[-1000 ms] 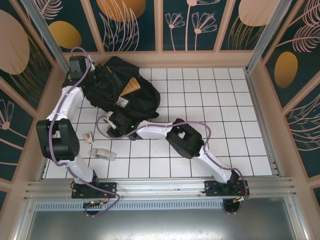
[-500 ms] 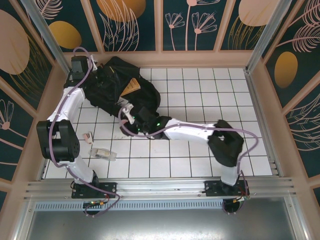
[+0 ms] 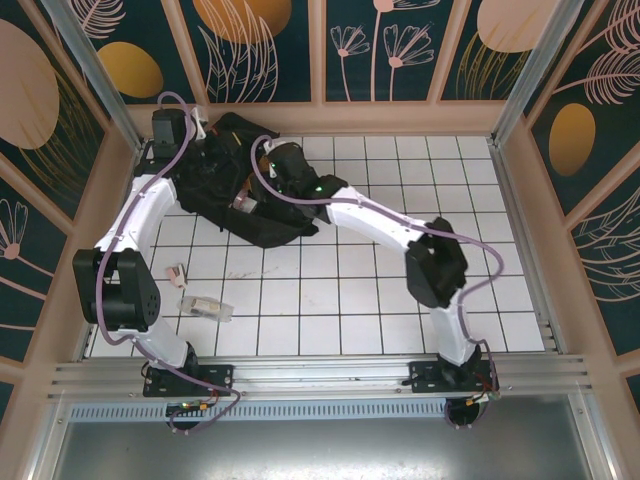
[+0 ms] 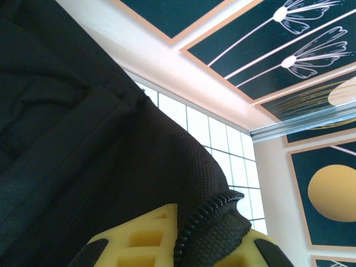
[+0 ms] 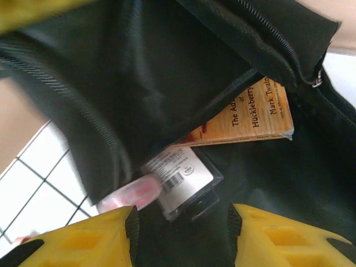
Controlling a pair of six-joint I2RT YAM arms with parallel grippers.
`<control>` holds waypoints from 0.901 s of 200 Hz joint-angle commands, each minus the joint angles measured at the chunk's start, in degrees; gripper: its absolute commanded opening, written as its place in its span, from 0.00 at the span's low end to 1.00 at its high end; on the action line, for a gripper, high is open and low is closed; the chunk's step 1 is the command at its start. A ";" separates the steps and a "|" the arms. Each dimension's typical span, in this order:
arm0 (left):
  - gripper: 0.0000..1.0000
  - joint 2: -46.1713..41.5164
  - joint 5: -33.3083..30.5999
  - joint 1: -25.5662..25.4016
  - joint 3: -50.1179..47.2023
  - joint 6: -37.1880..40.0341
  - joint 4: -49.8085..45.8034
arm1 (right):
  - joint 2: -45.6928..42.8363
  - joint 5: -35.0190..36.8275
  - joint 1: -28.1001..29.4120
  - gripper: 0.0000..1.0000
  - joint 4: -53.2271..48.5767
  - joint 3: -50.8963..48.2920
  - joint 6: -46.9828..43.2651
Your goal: Pack books, pencil case, and school supplies into a backpack
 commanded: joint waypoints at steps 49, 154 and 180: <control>0.00 -3.06 2.63 -0.66 2.83 -1.29 1.45 | 18.73 2.66 -3.33 0.49 -7.53 21.12 5.28; 0.02 -3.06 -1.50 -0.64 6.84 1.79 -3.78 | -23.10 -7.15 8.36 0.66 27.26 -39.78 -11.17; 0.02 -2.89 -0.65 -0.66 7.16 1.18 -3.78 | -22.74 -8.84 12.22 0.74 29.69 -45.11 -10.37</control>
